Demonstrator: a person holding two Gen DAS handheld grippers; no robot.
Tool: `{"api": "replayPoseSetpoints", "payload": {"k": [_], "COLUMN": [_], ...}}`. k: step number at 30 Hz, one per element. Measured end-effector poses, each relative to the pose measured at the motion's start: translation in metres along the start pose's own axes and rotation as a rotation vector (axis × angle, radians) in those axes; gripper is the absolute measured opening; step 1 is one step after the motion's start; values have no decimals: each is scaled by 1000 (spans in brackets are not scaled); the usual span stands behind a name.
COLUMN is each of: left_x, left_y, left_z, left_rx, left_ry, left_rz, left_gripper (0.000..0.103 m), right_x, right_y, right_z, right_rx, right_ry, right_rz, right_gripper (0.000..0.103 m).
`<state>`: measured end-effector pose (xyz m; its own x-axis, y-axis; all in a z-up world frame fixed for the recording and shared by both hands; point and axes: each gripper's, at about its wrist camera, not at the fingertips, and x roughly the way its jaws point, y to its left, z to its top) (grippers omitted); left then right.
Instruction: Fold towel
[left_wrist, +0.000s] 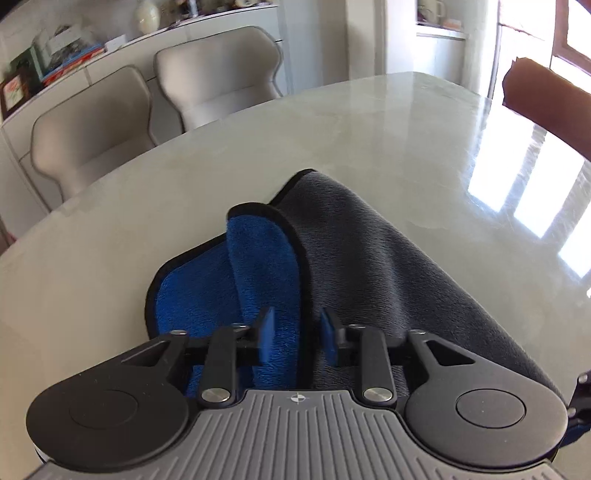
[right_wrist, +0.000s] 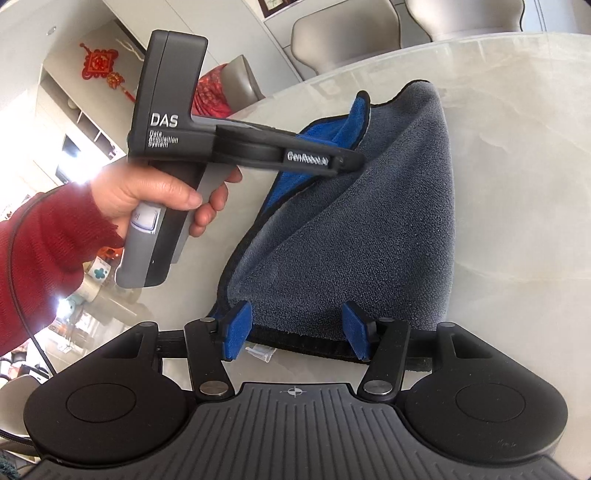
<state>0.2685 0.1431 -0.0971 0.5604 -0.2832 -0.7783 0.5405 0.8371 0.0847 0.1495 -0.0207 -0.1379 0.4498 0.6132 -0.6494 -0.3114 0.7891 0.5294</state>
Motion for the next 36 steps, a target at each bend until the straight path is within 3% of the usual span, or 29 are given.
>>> {"api": "replayPoseSetpoints", "payload": {"k": [2,6,13,20,25,28,32,36], "left_x": [-5,-17,-30,-30,-36,-35,-31,-24], "left_y": [9,41,70,77,75,77,81,82], "left_z": [0,-1,-20,-28,-28,-26,-27,-28], "left_rx": [-50,-217,-329,-362,-344,-346,-373,-379], "left_ry": [-13,-40,-29,-27,-27,-21,-5,8], "left_rz": [3,7,15,11,9,15,5,3], "left_gripper": [2,2,2,2,2,2,2,3], "right_x": [0,-1,-2,4,13,20,38,47], "right_y": [-1,-3,-3,27,57,73,90,95], "right_z": [0,0,1,5,-2,-7,-11,-8], "right_rx": [2,9,3,-171,-329,-418,-536,-563], "right_ry": [-1,-1,6,46,40,37,51,71], "right_rz": [3,11,5,-59,-25,-12,-71,-87], "right_gripper": [56,56,57,59,57,53,28,26]}}
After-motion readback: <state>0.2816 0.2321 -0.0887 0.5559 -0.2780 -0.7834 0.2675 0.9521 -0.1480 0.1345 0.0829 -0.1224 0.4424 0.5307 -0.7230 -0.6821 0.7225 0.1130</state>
